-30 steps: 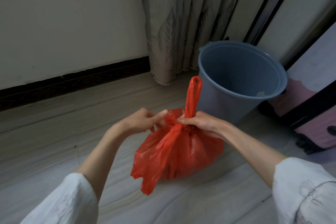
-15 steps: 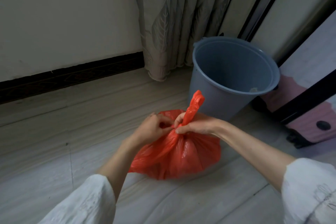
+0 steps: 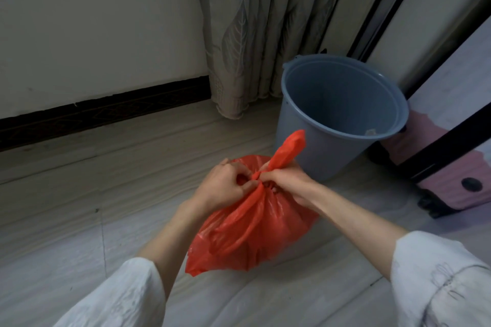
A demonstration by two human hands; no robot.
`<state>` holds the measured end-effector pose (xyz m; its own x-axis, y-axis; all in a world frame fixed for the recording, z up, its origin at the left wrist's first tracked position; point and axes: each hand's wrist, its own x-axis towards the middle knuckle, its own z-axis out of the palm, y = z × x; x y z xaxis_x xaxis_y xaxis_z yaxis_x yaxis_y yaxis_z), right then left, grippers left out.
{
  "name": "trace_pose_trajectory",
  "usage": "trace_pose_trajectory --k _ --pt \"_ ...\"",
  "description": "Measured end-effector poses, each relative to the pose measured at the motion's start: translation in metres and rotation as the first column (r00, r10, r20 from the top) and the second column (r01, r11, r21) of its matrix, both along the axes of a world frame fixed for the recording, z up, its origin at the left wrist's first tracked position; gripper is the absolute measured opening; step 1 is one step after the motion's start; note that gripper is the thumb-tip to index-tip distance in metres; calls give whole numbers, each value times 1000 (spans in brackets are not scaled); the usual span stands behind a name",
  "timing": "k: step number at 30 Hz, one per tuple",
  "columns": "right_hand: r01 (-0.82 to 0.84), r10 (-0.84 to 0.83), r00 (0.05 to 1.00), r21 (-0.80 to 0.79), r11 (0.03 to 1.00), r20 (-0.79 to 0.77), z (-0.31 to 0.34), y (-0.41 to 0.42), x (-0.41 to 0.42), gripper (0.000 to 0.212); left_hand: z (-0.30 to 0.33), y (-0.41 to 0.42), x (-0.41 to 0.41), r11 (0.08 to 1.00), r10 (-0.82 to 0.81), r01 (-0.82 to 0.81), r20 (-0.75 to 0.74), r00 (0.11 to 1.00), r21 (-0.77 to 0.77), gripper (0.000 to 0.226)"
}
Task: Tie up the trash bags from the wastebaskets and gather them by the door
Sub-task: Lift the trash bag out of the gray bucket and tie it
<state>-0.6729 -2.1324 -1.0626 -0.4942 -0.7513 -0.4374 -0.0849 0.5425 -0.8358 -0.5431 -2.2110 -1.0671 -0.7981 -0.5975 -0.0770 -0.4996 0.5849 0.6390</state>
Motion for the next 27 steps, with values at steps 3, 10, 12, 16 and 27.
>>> trace_pose_trajectory --k 3,10,12,16,27 --pt "119 -122 946 31 992 299 -3 -1 -2 23 -2 4 0 999 28 -28 -25 999 -37 23" --pt "194 -146 860 -49 980 490 4 -6 -1 22 2 1 1 993 107 -112 -84 991 -49 13" --pt "175 -115 874 -87 981 472 3 -6 -1 23 6 1 3 994 108 -110 -91 990 -10 16" --pt "138 -67 916 -155 978 395 2 -4 3 28 11 -7 4 976 140 -131 -37 989 176 23" --pt "-50 44 998 -198 979 -32 6 2 -5 38 1 -5 2 945 107 -65 -112 988 321 12"
